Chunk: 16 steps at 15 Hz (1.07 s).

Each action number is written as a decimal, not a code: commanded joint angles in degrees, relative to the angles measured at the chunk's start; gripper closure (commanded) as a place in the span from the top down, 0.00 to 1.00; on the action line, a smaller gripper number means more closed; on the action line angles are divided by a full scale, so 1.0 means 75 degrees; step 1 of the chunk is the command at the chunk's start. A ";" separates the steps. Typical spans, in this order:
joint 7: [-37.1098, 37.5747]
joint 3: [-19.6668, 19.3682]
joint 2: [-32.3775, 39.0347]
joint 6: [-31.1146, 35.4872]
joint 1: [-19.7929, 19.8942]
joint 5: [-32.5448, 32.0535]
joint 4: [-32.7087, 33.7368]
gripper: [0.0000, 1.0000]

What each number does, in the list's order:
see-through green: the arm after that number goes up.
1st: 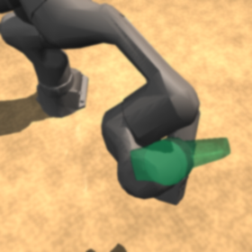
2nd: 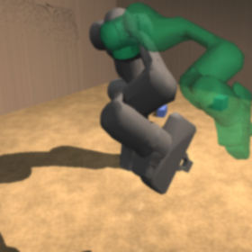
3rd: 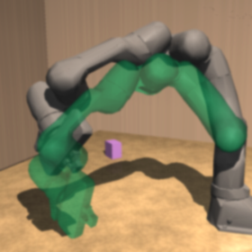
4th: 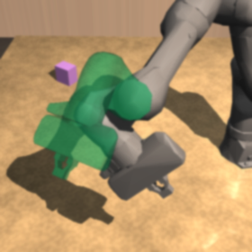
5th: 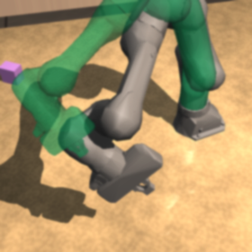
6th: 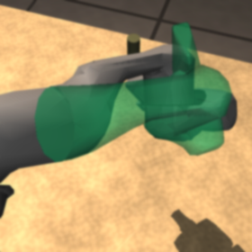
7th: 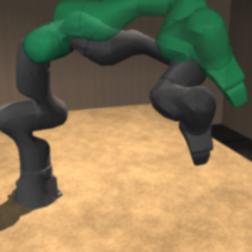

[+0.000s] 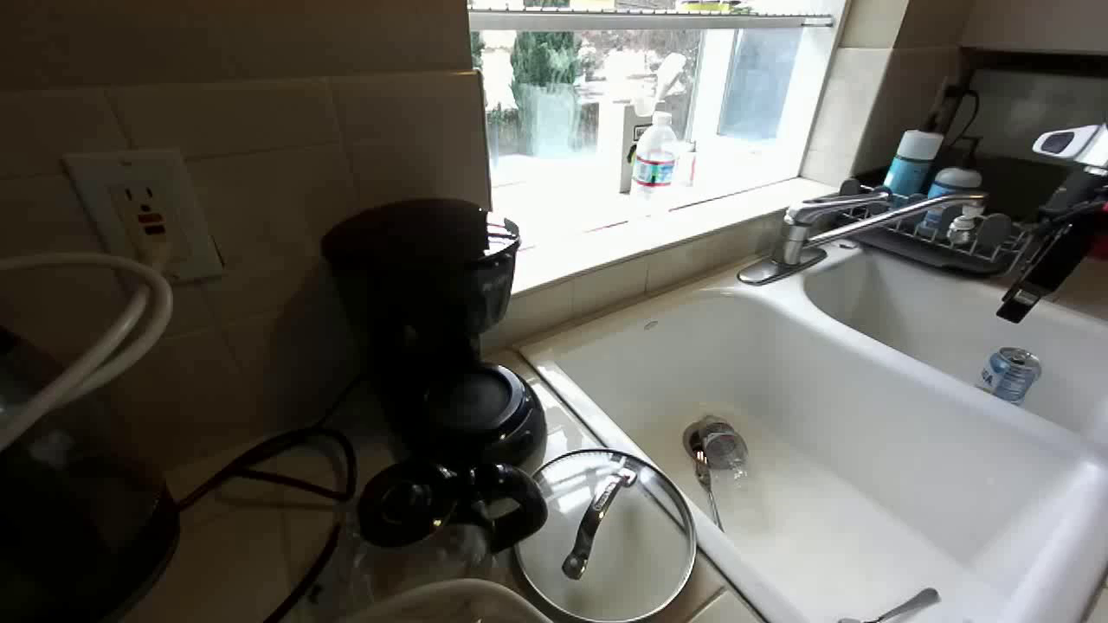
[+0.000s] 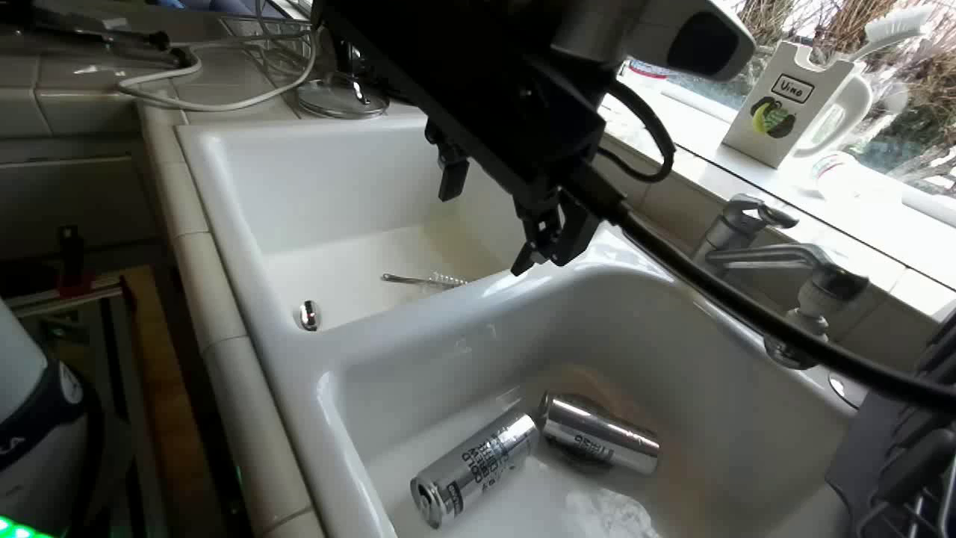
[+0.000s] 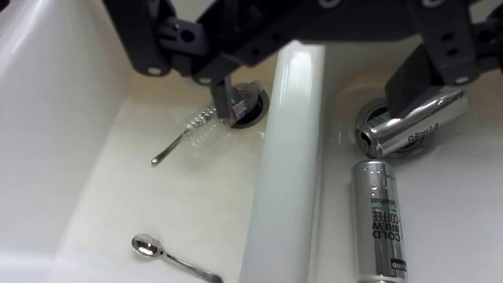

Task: Put the lid in the sink

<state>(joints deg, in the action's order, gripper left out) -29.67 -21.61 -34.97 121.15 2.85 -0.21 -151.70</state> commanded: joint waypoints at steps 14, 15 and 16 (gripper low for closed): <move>0.3267 0.2979 0.0178 -0.0707 0.0256 0.1363 0.0137 1.00; 0.3899 0.3566 0.0184 -0.0881 0.0305 0.1577 0.0209 1.00; 0.4529 0.4178 0.0260 -0.0880 0.0383 0.1948 0.0282 1.00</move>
<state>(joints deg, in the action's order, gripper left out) -6.97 -1.55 -34.80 116.66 2.71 9.02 -151.30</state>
